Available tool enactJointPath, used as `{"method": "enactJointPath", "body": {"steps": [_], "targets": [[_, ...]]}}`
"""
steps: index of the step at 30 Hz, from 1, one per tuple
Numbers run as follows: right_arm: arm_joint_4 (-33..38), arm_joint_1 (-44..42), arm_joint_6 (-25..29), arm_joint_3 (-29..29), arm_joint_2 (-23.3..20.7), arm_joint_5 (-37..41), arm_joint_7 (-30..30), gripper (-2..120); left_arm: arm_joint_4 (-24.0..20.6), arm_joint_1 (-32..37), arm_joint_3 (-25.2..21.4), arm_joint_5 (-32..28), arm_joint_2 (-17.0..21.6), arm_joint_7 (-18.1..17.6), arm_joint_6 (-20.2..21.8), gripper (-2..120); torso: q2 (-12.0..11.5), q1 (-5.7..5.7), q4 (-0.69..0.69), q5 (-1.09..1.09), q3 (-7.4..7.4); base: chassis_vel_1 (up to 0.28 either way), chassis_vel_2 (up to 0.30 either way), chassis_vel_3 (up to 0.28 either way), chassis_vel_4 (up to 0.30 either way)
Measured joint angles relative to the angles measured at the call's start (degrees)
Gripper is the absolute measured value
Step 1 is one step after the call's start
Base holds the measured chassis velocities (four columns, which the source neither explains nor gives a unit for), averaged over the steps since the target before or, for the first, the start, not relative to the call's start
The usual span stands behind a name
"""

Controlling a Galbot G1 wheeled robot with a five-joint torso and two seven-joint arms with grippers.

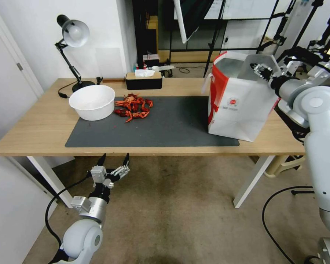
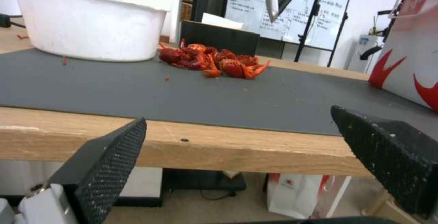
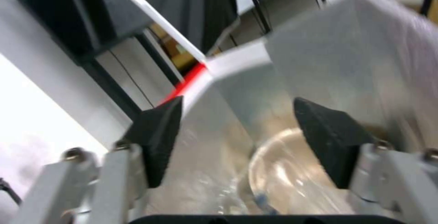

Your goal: Close the takeout container lid, then place the container into the takeout bag.

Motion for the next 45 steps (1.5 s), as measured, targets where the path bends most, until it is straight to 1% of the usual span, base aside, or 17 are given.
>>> {"method": "enactJointPath", "body": {"steps": [2,4,5,6,9,14,17,18,21,27,33,34,38,39,42,43,45], "targets": [[1.39,-0.36,1.4,-0.15,-0.69,-2.22,-3.31,78,-0.03,-0.05,-0.18,-0.04,-0.1,0.1,-0.03,100,0.0,0.0,0.0,0.0,0.0,0.0,0.0,0.0,0.0],[1.76,-0.47,1.65,-0.2,-0.85,-2.67,-4.07,80,-0.04,-0.08,-0.23,-0.08,-0.14,0.12,-0.06,100,0.0,0.0,0.0,0.0,0.0,0.0,0.0,0.0,0.0],[4.2,-1.34,3.41,-0.54,-1.89,-5.29,-8.46,89,-0.12,-0.28,-0.5,-0.5,-0.36,0.45,-0.32,100,0.0,0.0,-0.01,-0.01,0.0,0.0,0.0,0.0,0.0],[4.2,-1.34,3.41,-0.54,-1.89,-5.29,-8.46,89,-0.12,-0.28,-0.5,-0.5,-0.36,0.45,-0.32,100,0.0,0.0,-0.01,-0.01,0.0,0.0,0.0,0.0,0.0],[9.23,-3.69,6.08,-1.3,-3.65,-10.01,-15.02,99,-0.37,-0.24,-0.92,-0.42,-0.7,0.79,-0.59,100,0.0,0.0,0.0,-0.02,0.0,0.0,0.0,0.0,0.0],[14.36,-7.56,7.93,-2.23,-4.76,-13.77,-18.98,100,-0.51,0.1,-1.32,0.13,-1.0,1.06,-1.21,100,0.0,0.0,0.0,0.0,-0.01,0.0,0.0,0.0,0.0],[18.86,-13.27,9.51,-3.02,-5.07,-18.35,-21.08,100,-0.73,0.43,-1.6,0.59,-1.27,1.11,-1.66,100,0.0,0.0,0.0,-0.01,-0.01,0.0,0.0,0.0,0.0],[18.86,-13.27,9.51,-3.02,-5.07,-18.35,-21.08,100,-0.73,0.43,-1.6,0.59,-1.27,1.11,-1.66,100,0.0,0.0,0.0,-0.01,-0.01,0.0,0.0,0.0,0.0],[22.19,-20.79,11.32,-3.93,-4.78,-24.94,-22.3,100,-0.91,0.78,-1.84,1.29,-1.37,1.1,-2.06,100,0.0,-0.01,-0.02,0.01,-0.01,0.0,0.0,0.0,0.0],[24.41,-28.65,13.92,-3.23,-3.74,-32.2,-22.9,100,-0.91,1.41,-2.14,2.72,-1.65,0.78,-2.61,100,0.0,0.0,0.0,-0.01,-0.01,0.0,0.0,0.0,0.0],[24.94,-40.39,20.1,-1.4,-0.39,-40.09,-23.29,100,-0.68,2.48,-2.26,4.02,-2.04,0.7,-3.34,100,0.0,0.0,-0.01,0.0,-0.01,0.0,0.0,0.0,0.0],[24.94,-40.39,20.1,-1.4,-0.39,-40.09,-23.29,100,-0.68,2.48,-2.26,4.02,-2.04,0.7,-3.34,100,0.0,0.0,-0.01,0.0,-0.01,0.0,0.0,0.0,0.0],[23.52,-49.51,27.46,-1.41,4.77,-47.52,-22.25,100,-0.23,3.23,-2.46,4.69,-2.27,0.81,-4.45,100,0.0,-0.01,-0.01,-0.02,-0.01,0.0,0.0,0.0,0.0],[23.52,-49.51,27.46,-1.41,4.77,-47.52,-22.25,100,-0.23,3.23,-2.46,4.69,-2.27,0.81,-4.45,100,0.0,-0.01,-0.01,-0.02,-0.01,0.0,0.0,0.0,0.0],[21.5,-53.71,33.64,-2.24,8.3,-51.97,-20.88,100,-0.05,3.69,-2.5,5.18,-2.35,1.04,-4.95,100,0.0,-0.01,-0.01,-0.01,-0.01,0.0,0.0,0.0,0.0],[21.5,-53.71,33.64,-2.24,8.3,-51.97,-20.88,100,-0.05,3.69,-2.5,5.18,-2.35,1.04,-4.95,100,0.0,-0.01,-0.01,-0.01,-0.01,0.0,0.0,0.0,0.0],[20.36,-55.41,36.75,-2.82,10.16,-53.39,-20.08,100,0.31,3.78,-2.52,5.52,-2.4,1.16,-5.31,100,0.0,-0.01,-0.01,0.0,-0.01,0.0,0.0,0.0,0.0]]}}
